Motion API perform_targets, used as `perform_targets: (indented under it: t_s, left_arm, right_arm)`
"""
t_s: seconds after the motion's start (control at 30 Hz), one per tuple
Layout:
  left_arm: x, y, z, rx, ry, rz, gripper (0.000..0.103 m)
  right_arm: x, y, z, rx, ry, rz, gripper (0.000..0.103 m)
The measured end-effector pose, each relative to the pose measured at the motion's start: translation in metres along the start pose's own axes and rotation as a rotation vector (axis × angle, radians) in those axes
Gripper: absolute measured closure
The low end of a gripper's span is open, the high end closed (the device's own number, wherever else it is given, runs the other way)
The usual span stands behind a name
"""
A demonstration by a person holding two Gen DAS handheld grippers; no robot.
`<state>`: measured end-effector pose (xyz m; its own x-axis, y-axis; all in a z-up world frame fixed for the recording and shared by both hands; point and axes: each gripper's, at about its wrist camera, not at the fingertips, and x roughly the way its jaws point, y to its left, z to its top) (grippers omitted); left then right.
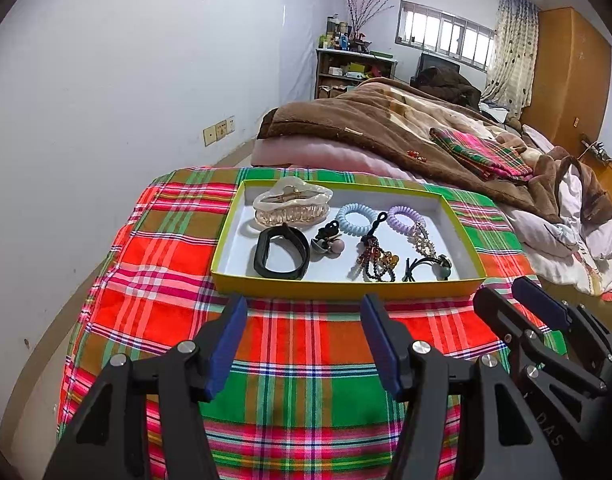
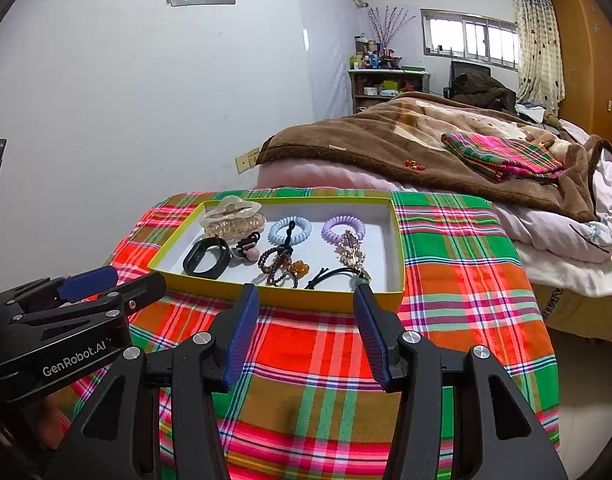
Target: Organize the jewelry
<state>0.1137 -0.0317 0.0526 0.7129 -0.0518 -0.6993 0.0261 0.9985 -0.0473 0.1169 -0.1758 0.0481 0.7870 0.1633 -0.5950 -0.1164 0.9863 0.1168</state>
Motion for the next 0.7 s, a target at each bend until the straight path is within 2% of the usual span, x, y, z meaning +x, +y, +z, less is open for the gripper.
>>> perform_targets:
  t_s: [0.7]
  left_arm:
    - [0.0009,0.0016,-0.0034,-0.001,0.018,0.016,0.042]
  right_arm:
    - [-0.0002,0.0021,-0.0006,-0.002,0.003,0.001,0.053]
